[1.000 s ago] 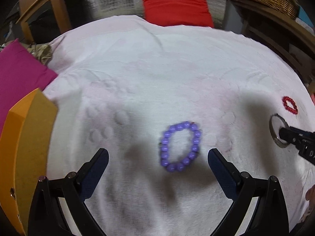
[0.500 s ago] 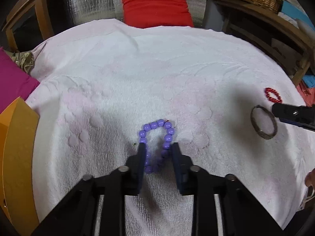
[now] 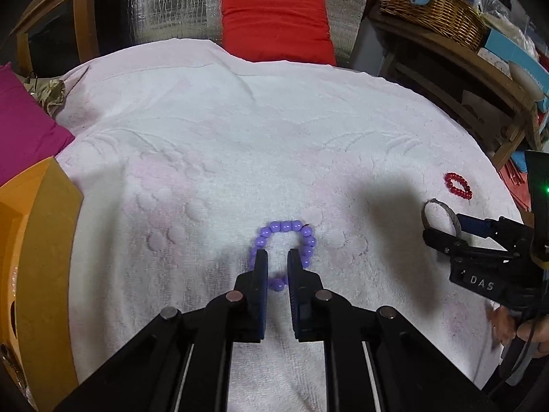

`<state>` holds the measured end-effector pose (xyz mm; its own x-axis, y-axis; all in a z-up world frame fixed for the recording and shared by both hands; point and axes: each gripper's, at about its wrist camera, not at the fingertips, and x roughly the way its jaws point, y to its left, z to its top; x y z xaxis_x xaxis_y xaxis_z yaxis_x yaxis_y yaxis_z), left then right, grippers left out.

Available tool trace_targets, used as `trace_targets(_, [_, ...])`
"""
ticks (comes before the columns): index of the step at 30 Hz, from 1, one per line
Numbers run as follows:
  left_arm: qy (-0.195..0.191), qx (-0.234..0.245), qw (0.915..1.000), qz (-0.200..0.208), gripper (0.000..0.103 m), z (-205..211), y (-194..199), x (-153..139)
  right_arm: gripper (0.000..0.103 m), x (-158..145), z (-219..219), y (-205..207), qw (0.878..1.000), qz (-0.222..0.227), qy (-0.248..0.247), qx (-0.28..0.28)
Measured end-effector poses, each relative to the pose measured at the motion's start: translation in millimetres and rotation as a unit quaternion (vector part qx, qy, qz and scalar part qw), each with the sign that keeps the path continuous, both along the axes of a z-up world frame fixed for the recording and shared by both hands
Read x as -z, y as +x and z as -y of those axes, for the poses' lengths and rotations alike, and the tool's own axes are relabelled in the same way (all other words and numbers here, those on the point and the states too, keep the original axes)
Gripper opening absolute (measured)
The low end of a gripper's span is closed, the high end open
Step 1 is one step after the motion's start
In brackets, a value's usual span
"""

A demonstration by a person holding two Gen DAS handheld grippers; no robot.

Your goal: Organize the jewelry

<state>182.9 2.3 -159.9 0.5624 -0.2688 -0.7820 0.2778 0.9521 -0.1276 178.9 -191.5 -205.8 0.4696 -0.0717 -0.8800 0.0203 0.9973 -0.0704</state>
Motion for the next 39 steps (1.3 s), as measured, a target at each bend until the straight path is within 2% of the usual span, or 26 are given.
trace_targets(5, [-0.002, 0.004, 0.9999, -0.011, 0.014, -1, 5, 3, 0.064, -1, 10, 0, 1.000, -0.001, 0.014, 0.012])
trace_targets(6, [0.000, 0.005, 0.9999, -0.014, 0.023, -1, 6, 4, 0.064, -2, 7, -1, 1.000, -0.002, 0.015, 0.013])
trace_targets(7, [0.001, 0.007, 0.9998, -0.019, 0.041, 0, 6, 6, 0.064, -3, 9, -2, 1.000, -0.003, 0.016, 0.012])
trace_targets(8, [0.004, 0.009, 0.9997, -0.024, 0.048, 1, 6, 8, 0.064, -3, 10, -2, 1.000, -0.004, 0.018, 0.012])
trace_targets(9, [0.009, 0.010, 0.9996, -0.024, 0.052, 2, 6, 10, 0.064, -3, 10, -1, 1.000, -0.006, 0.020, 0.012])
trace_targets(13, [0.010, 0.017, 0.9993, -0.032, 0.052, 7, 10, 18, 0.064, -3, 16, -1, 0.999, -0.011, 0.030, 0.015])
trace_targets(17, [0.019, 0.019, 0.9989, -0.038, 0.039, 12, 15, 26, 0.064, -3, 18, -1, 0.999, -0.014, 0.035, 0.015])
trace_targets(21, [0.000, 0.037, 0.9985, -0.040, 0.019, 19, 14, 25, 0.064, -4, 21, -1, 0.999, -0.015, 0.043, 0.015])
trace_targets(24, [-0.010, 0.046, 0.9982, -0.038, 0.019, 24, 12, 21, 0.064, -5, 24, -2, 0.998, -0.013, 0.052, 0.019])
trace_targets(26, [-0.018, 0.049, 0.9981, -0.034, 0.014, 25, 11, 18, 0.064, -6, 24, -1, 0.998, -0.012, 0.058, 0.022])
trace_targets(27, [-0.023, 0.048, 0.9981, -0.030, 0.005, 26, 11, 15, 0.064, -7, 24, -2, 0.998, -0.010, 0.060, 0.024])
trace_targets(30, [-0.033, 0.043, 0.9983, -0.022, 0.005, 21, 9, 7, 0.064, -10, 27, -2, 0.997, -0.005, 0.073, 0.031])
trace_targets(38, [0.006, 0.041, 0.9988, -0.025, 0.005, 18, 7, 13, 0.064, -10, 26, -2, 0.995, -0.010, 0.085, 0.043])
trace_targets(39, [0.007, 0.039, 0.9989, -0.027, 0.009, 17, 7, 14, 0.064, -10, 26, -2, 0.996, -0.010, 0.084, 0.041])
